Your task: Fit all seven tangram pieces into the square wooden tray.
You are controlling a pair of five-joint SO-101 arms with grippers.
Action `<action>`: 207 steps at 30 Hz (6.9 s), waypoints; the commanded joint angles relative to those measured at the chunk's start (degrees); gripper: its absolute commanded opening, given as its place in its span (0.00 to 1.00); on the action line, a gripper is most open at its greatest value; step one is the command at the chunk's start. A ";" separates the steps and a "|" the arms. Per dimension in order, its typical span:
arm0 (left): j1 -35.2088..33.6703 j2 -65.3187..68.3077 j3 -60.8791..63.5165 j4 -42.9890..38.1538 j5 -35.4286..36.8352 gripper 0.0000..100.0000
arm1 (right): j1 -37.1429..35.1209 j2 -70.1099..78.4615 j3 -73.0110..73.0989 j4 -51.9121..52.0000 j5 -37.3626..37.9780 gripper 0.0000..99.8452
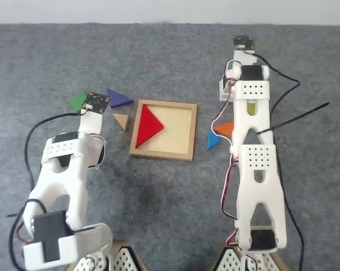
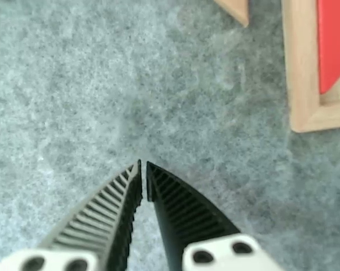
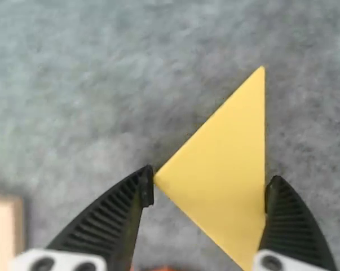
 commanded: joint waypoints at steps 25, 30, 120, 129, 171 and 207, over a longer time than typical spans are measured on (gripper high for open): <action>-0.26 -2.90 -0.04 -0.88 -0.35 0.01 | -22.29 -18.51 1.49 8.84 5.45 0.27; -0.35 -2.90 -0.04 -0.88 -0.35 0.01 | -28.09 -18.95 9.85 9.19 13.54 0.27; 1.93 -27.60 21.14 -13.27 -2.81 0.02 | -17.98 -26.59 23.91 6.37 44.84 0.19; 1.93 -27.78 21.32 -13.27 -2.90 0.02 | -25.45 -22.20 10.90 -1.71 -8.53 0.19; 1.93 -27.87 21.41 -13.27 -2.90 0.02 | -29.23 -6.11 -4.22 0.75 20.13 0.02; 1.93 -27.87 21.41 -13.27 -2.90 0.02 | -20.88 -33.10 60.75 -24.48 17.85 0.01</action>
